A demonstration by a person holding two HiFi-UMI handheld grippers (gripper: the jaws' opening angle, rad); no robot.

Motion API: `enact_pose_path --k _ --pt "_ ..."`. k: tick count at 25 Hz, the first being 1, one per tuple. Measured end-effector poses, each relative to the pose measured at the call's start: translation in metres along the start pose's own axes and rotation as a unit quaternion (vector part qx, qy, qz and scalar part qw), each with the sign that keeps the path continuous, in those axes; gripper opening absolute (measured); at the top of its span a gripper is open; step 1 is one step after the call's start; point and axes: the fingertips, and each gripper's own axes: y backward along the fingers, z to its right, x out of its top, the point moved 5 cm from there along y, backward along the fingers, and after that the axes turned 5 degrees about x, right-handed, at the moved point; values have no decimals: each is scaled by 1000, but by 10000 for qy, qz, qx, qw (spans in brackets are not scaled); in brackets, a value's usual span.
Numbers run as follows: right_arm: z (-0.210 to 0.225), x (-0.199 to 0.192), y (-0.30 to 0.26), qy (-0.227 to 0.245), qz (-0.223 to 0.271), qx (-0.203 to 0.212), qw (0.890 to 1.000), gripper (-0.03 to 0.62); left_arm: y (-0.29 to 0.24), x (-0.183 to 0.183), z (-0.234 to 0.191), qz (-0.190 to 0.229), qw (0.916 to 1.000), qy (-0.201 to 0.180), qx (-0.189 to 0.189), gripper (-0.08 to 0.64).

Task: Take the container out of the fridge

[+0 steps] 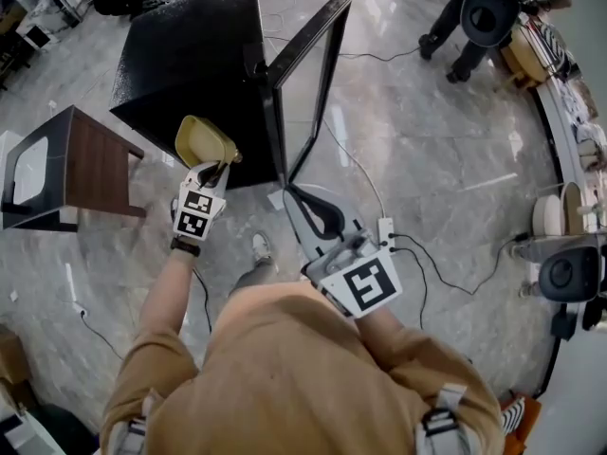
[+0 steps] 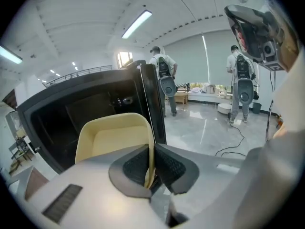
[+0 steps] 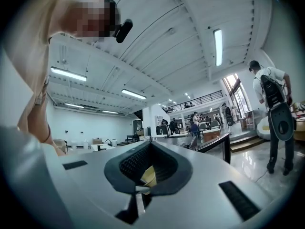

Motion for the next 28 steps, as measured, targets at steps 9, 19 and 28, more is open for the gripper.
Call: enact_pose_path --k 9,19,28 --pt "-8 4 6 72 104 91 9999 0 46 22 -12 552 9967 369 464 21" --pt "-13 3 16 110 105 118 9998 0 94 27 -16 1078 9871 826 846 21" --pt "-18 2 21 112 143 178 9997 0 139 31 -11 1598 9765 1011 1032 21"
